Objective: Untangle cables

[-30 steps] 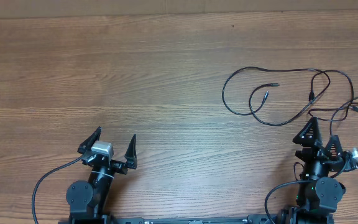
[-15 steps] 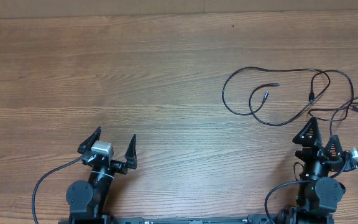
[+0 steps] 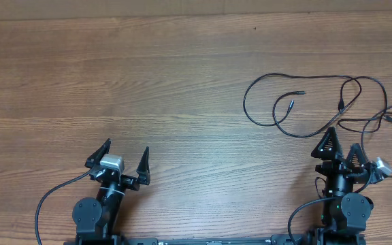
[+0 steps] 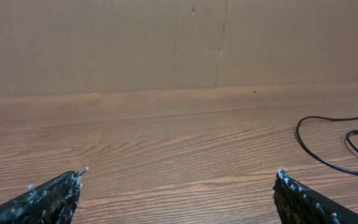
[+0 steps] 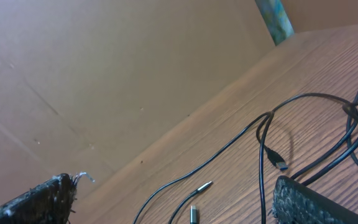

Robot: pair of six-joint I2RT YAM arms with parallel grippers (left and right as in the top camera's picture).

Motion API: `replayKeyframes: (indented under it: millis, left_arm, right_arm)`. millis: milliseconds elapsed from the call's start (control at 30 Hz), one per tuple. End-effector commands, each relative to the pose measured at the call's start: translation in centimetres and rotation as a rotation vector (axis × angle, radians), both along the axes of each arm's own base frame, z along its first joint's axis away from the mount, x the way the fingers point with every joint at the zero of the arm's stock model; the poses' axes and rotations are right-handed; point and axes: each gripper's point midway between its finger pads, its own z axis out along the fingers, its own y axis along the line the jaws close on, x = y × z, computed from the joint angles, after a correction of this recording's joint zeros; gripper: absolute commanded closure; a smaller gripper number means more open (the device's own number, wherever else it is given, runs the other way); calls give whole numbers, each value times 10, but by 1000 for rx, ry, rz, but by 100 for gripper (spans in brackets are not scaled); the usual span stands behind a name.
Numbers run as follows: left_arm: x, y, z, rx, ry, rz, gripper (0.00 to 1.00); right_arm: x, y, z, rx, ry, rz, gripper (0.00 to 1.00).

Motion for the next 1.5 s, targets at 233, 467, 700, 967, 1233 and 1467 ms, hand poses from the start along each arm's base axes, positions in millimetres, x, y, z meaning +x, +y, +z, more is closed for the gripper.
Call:
replayKeyframes:
  millis: [233,467,700,967,1233,1467]
  left_arm:
    - [0,-2,0,22,-14,-7,0]
    - [0,-2,0,22,-13,-7,1]
    - [0,-2,0,22,-13,-7,1]
    - [0,-2,0,22,-13,-7,0]
    - [0,-2,0,22,-13,-7,1]
    - [0,-2,0,22,-14,-7,0]
  right_arm:
    - [2,8,-3,-9,2,34,0]
    - [7,53,-6,-446,71,296,0]
    - [7,58,-5,-659,85,321,0]
    - [7,56,-6,-683,95,309,0]
    - [7,55,-5,-676,94,303,0]
    - [7,55,-5,-676,93,303,0]
